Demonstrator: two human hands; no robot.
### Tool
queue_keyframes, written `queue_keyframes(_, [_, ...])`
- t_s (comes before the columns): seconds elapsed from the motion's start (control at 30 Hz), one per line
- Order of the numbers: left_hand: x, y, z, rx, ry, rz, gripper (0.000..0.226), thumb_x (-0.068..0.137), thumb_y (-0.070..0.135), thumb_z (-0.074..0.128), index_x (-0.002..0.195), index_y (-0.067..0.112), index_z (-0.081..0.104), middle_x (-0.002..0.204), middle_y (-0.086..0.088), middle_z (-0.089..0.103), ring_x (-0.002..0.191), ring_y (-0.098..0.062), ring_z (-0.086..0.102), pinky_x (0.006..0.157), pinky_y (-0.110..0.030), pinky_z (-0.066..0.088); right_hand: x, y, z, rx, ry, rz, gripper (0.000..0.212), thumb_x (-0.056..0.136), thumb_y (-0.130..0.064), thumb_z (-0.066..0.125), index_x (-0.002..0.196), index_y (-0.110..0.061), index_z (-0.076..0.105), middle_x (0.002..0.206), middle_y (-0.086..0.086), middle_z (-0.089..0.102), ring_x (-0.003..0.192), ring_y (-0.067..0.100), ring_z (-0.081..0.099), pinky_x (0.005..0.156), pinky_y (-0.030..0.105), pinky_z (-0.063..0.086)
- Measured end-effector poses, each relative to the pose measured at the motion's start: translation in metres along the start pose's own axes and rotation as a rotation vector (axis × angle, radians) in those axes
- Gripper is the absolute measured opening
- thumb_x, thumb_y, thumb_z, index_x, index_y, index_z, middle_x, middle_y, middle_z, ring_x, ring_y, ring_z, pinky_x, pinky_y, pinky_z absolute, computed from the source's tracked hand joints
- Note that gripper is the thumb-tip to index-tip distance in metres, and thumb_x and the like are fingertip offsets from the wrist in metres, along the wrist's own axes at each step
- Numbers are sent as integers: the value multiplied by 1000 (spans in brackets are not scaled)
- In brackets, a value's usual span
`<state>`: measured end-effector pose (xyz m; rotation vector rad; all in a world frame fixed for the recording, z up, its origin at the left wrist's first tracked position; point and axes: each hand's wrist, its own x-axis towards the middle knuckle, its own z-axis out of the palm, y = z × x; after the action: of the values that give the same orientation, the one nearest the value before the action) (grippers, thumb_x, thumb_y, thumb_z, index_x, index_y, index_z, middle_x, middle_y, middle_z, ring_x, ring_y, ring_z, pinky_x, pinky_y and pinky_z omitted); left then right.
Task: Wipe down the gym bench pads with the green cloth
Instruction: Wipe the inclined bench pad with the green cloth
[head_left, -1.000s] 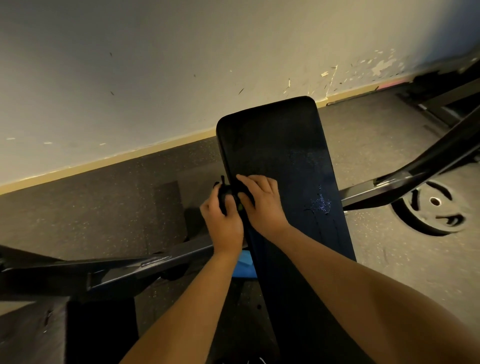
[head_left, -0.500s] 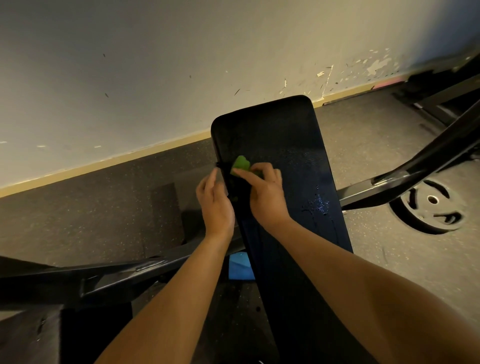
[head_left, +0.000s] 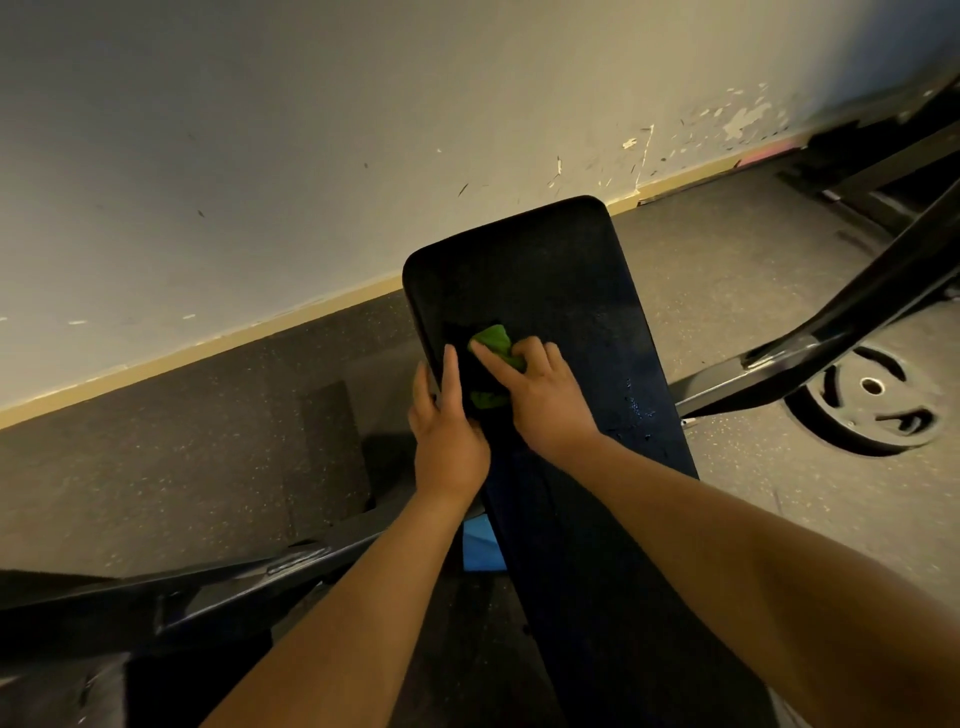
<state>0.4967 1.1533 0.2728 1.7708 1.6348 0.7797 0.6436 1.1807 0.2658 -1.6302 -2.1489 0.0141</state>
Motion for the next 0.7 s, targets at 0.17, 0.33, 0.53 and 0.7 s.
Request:
queue_keyframes(0.17, [5, 4, -2, 69, -91, -84, 79, 105, 31, 47, 156, 46, -12, 167, 2, -13, 150, -32, 3, 117, -45, 26, -19, 71, -25, 13, 68, 437, 82, 87, -1, 54, 154, -39, 26, 126, 12, 39, 109, 33, 41, 94, 46, 46])
queue_keyframes(0.33, [4, 16, 11, 404, 15, -14, 86, 101, 34, 52, 161, 22, -9, 165, -8, -24, 152, -37, -9, 125, -53, 2, -7, 45, -23, 140, 89, 590, 78, 91, -6, 52, 155, -37, 20, 135, 11, 33, 117, 30, 35, 104, 44, 39])
queue_keyframes(0.53, [23, 33, 21, 491, -44, 71, 91, 96, 29, 56, 160, 24, -8, 166, -5, -22, 151, -33, -19, 123, -52, -3, 14, 15, -16, -12, 0, 177, 77, 88, -17, 57, 156, -31, 22, 128, 8, 42, 107, 27, 40, 89, 39, 40])
queue_keyframes(0.7, [24, 30, 32, 525, -119, 29, 82, 103, 41, 41, 157, 33, -21, 158, -5, -41, 144, -34, -37, 118, -51, -17, 2, 85, -34, -67, 43, 380, 81, 88, -10, 53, 156, -36, 18, 125, 11, 39, 108, 31, 39, 95, 43, 39])
